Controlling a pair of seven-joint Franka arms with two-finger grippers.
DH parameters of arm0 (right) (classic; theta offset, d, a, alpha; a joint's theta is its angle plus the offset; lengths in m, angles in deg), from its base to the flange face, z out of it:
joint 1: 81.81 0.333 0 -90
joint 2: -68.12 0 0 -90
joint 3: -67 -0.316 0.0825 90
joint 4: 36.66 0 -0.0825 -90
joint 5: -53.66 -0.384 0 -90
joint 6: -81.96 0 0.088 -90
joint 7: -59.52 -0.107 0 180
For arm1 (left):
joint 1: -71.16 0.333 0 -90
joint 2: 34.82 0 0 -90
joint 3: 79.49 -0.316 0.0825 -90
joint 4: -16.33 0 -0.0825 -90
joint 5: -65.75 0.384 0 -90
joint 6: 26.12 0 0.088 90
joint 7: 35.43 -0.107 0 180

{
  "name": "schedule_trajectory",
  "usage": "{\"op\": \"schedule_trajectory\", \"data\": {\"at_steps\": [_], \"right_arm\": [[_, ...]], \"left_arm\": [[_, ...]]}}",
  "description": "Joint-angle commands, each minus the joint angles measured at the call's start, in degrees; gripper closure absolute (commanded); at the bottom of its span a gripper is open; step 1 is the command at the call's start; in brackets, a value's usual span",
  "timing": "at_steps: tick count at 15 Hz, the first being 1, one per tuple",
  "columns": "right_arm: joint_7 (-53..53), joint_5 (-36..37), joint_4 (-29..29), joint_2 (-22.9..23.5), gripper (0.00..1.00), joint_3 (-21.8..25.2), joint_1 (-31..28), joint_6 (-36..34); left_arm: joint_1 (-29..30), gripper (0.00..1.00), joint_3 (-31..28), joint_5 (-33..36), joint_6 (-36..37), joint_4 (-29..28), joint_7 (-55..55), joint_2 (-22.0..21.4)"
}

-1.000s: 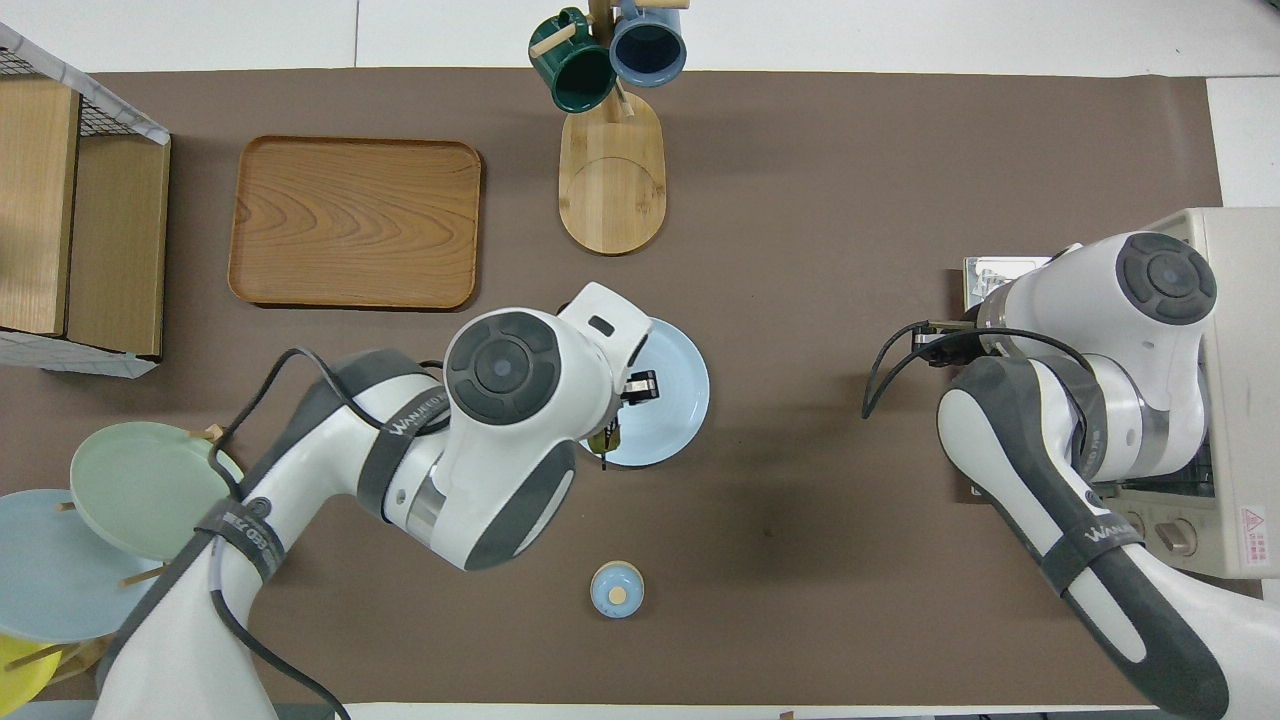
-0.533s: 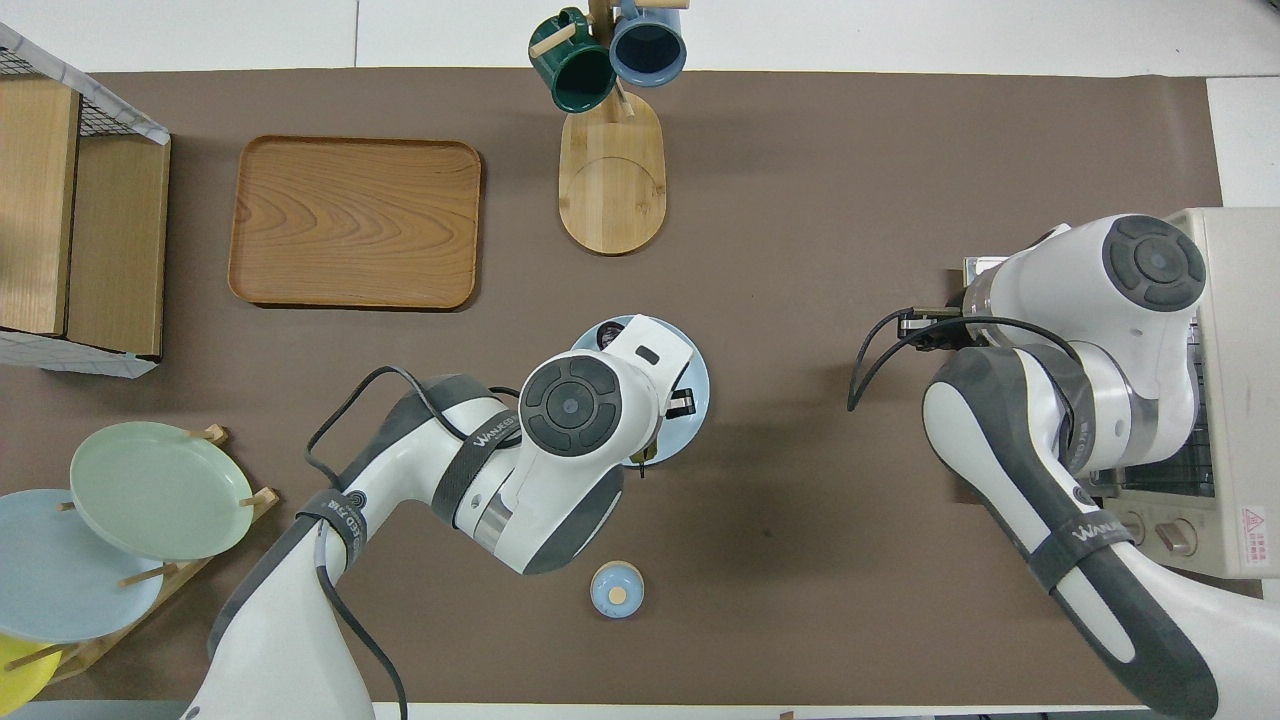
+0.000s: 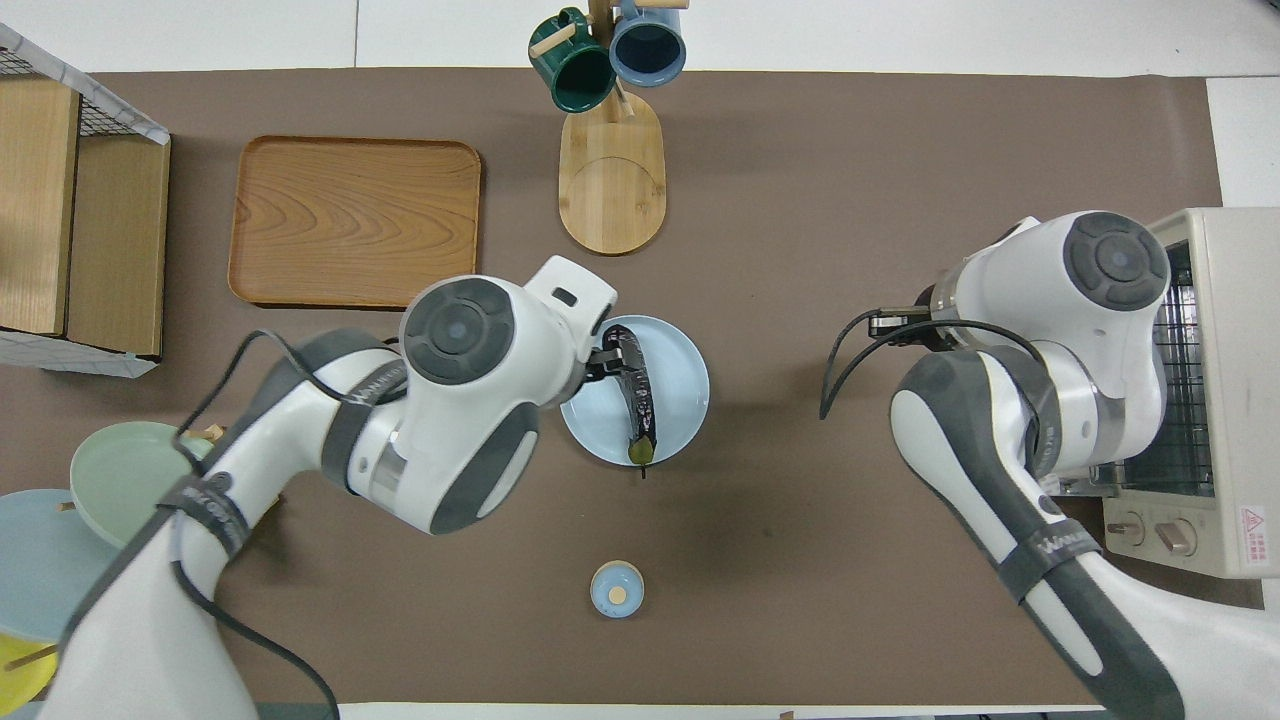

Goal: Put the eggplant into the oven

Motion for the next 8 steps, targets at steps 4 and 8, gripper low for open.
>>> {"op": "schedule_trajectory", "data": {"at_steps": [4,8], "right_arm": [[-20.87,0.55,-20.66,10.11,0.84,0.37,17.74,-8.48],[-32.76,1.60,-32.30,22.86,0.85,0.37,28.66,-3.95]], "left_arm": [[18.15,0.00,0.12,-0.87,7.66,2.47,-23.43,-1.48],[25.81,0.00,0.03,-0.35,7.84,2.65,-34.98,-1.30]]}}
